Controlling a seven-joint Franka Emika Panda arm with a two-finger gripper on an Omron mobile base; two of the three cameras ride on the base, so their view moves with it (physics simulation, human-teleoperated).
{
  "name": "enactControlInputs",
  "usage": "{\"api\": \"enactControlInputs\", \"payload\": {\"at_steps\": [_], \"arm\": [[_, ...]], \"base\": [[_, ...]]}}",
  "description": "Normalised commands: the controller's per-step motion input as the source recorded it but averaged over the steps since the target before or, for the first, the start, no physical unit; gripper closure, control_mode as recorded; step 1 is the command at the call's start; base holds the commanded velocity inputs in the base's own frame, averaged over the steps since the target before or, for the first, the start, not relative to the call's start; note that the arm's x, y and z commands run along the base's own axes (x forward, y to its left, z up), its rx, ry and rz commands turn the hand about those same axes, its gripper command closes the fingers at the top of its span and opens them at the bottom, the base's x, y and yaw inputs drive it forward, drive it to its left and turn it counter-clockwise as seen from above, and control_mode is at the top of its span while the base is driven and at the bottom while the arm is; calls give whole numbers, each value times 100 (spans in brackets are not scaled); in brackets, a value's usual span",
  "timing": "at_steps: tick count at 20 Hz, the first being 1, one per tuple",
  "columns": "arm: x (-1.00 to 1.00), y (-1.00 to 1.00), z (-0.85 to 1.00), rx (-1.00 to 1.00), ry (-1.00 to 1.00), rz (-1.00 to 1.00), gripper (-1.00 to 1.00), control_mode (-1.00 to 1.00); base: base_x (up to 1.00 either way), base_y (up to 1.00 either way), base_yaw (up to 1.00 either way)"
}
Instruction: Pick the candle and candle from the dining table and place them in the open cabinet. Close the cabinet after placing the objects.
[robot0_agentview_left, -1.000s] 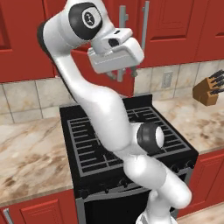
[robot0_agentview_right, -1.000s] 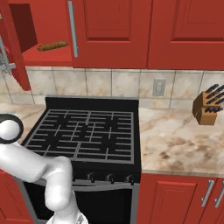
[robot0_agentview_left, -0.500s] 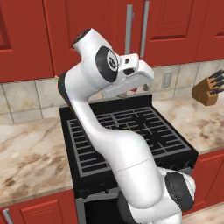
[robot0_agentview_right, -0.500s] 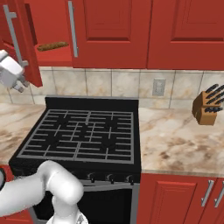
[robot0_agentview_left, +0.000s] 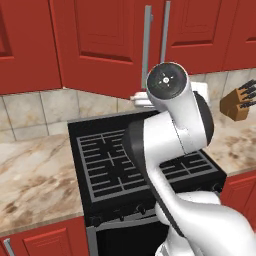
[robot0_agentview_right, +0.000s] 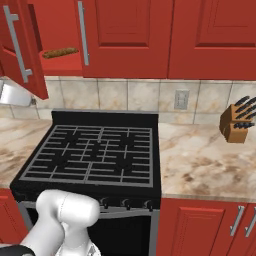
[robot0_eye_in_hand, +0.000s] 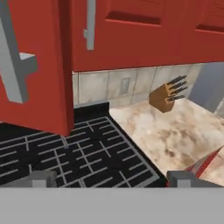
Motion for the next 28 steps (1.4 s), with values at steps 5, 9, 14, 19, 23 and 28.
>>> {"api": "enactControlInputs", "payload": {"at_steps": [5, 9, 14, 19, 23, 28], "arm": [[50, 5, 30, 0, -53, 25, -100, -100], [88, 31, 1, -5, -19, 21, -100, -100], [90, 35, 8, -5, -7, 18, -100, -100], [100, -4, 0, -4, 0, 4, -100, -100], [100, -21, 0, -2, 0, 1, -100, -100], [100, -15, 0, 0, -6, 9, -100, -100]], "base": [[0, 0, 0], [0, 0, 0], [0, 0, 0], [0, 0, 0], [0, 0, 0], [0, 0, 0]]}}
